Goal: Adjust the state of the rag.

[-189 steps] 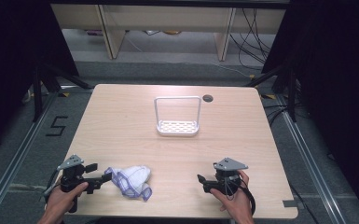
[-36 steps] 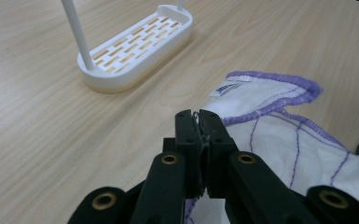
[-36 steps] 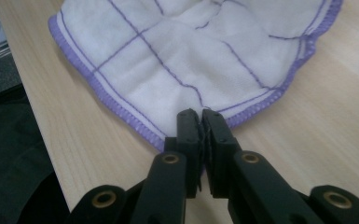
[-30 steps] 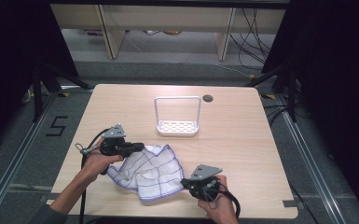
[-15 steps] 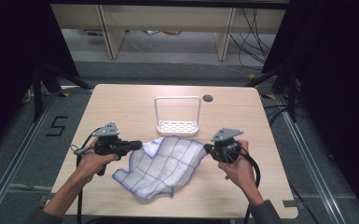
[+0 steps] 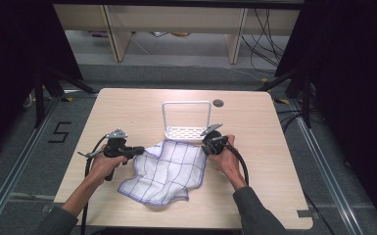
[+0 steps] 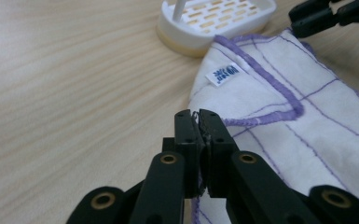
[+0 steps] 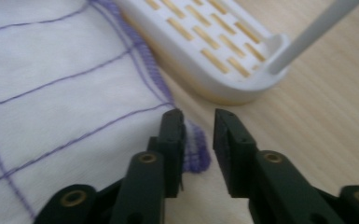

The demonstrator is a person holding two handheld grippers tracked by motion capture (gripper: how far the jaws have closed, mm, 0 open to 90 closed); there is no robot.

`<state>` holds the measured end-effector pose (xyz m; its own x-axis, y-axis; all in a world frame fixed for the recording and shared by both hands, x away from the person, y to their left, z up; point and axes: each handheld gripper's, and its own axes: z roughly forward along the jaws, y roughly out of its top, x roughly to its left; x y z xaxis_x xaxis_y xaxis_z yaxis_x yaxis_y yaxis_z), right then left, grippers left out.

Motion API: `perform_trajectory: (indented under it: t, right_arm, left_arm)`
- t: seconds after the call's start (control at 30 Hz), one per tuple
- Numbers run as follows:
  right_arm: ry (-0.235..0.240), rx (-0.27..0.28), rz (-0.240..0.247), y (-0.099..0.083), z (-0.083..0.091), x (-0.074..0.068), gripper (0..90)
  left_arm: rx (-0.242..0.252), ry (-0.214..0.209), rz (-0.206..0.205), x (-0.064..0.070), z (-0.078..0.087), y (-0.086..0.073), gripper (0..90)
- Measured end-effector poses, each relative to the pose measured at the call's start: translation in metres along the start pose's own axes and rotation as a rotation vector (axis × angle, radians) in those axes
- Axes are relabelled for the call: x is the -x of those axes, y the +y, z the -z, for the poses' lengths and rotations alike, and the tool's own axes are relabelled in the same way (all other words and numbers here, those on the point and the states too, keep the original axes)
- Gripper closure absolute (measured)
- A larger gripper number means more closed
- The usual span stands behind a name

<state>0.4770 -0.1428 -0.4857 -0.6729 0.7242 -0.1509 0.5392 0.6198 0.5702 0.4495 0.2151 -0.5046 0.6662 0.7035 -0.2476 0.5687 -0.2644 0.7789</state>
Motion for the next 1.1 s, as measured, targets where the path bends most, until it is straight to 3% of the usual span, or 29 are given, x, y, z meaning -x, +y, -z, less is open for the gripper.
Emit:
perform_trajectory:
  t: [0.03,0.07,0.1,0.13,0.2,0.23,0.27,0.3,0.33,0.37,0.4,0.43,0.47,0.53,0.57,0.6,0.63,0.73,0.77,0.87,0.9,0.97,1.07,1.1]
  right_arm:
    - [0.000,0.000,0.000,0.000,0.000,0.000,70.2]
    - [-0.026,0.009,0.010,0.000,0.002,0.001,67.6]
    - [-0.052,0.045,-0.012,0.000,0.020,-0.003,62.0]
    - [-0.046,0.067,-0.011,-0.002,0.030,-0.006,60.5]
    - [0.002,0.102,-0.036,-0.009,0.051,-0.019,60.1]
    - [0.043,0.108,-0.026,-0.014,0.060,-0.025,59.9]
    - [0.043,0.108,-0.026,-0.014,0.060,-0.025,59.9]
    - [0.129,0.131,-0.051,-0.028,0.075,-0.043,59.9]
    - [0.156,0.143,-0.031,-0.035,0.079,-0.050,59.7]
    - [0.156,0.143,-0.031,-0.035,0.079,-0.050,59.7]
    - [0.210,0.171,-0.035,-0.049,0.086,-0.066,60.2]
    - [0.222,0.160,-0.065,-0.055,0.090,-0.075,60.3]
    - [0.234,0.174,-0.032,-0.060,0.091,-0.081,60.3]
    - [0.253,0.154,-0.041,-0.063,0.093,-0.089,60.3]
    - [0.265,0.158,-0.015,-0.068,0.094,-0.100,60.6]
    - [0.265,0.158,-0.015,-0.068,0.094,-0.100,60.6]
    - [0.266,0.134,0.019,-0.071,0.092,-0.111,60.6]
    - [0.287,0.113,0.041,-0.071,0.087,-0.119,60.8]
    - [0.301,0.106,0.068,-0.070,0.078,-0.124,61.0]
    - [0.307,0.086,0.084,-0.068,0.067,-0.130,61.4]
    - [0.299,0.090,0.094,-0.067,0.064,-0.132,61.4]
    - [0.303,0.081,0.107,-0.065,0.058,-0.136,62.8]
    - [0.318,0.062,0.140,-0.064,0.052,-0.136,69.3]
    - [0.312,0.066,0.142,-0.063,0.051,-0.136,85.7]
  left_arm:
    - [0.000,0.000,0.000,0.000,0.000,0.000,75.6]
    - [-0.002,0.023,-0.011,-0.001,0.003,-0.001,75.6]
    - [-0.003,0.049,-0.023,0.000,0.007,-0.001,61.4]
    - [0.011,0.063,-0.022,0.002,0.020,-0.003,57.8]
    - [0.026,0.064,-0.014,0.003,0.028,-0.005,52.1]
    - [0.032,0.056,-0.005,0.008,0.043,-0.011,50.3]
    - [0.032,0.056,-0.005,0.008,0.043,-0.011,50.2]
    - [0.032,0.044,-0.003,0.012,0.049,-0.014,49.2]
    - [0.023,0.028,-0.002,0.020,0.061,-0.023,48.1]
    - [0.023,0.028,-0.002,0.020,0.061,-0.023,47.2]
    - [0.009,0.013,-0.001,0.028,0.068,-0.031,46.2]
    - [-0.008,0.003,-0.001,0.031,0.070,-0.035,45.6]
    - [-0.020,-0.001,-0.003,0.034,0.071,-0.039,45.0]
    - [-0.029,0.006,-0.003,0.037,0.071,-0.043,43.7]
    - [-0.034,0.007,-0.008,0.039,0.070,-0.046,43.0]
    - [-0.058,0.004,-0.018,0.041,0.070,-0.049,43.0]
    - [-0.082,0.005,-0.023,0.044,0.068,-0.055,42.8]
    - [-0.103,0.007,-0.027,0.044,0.065,-0.059,44.0]
    - [-0.134,0.013,-0.043,0.042,0.064,-0.061,44.5]
    - [-0.109,0.018,-0.022,0.043,0.060,-0.063,48.6]
    - [-0.138,0.008,-0.048,0.042,0.061,-0.062,50.4]
    - [-0.134,0.008,-0.065,0.042,0.059,-0.063,57.2]
    - [-0.135,0.007,-0.086,0.043,0.057,-0.065,73.4]
    - [-0.121,0.012,-0.097,0.043,0.057,-0.065,79.7]
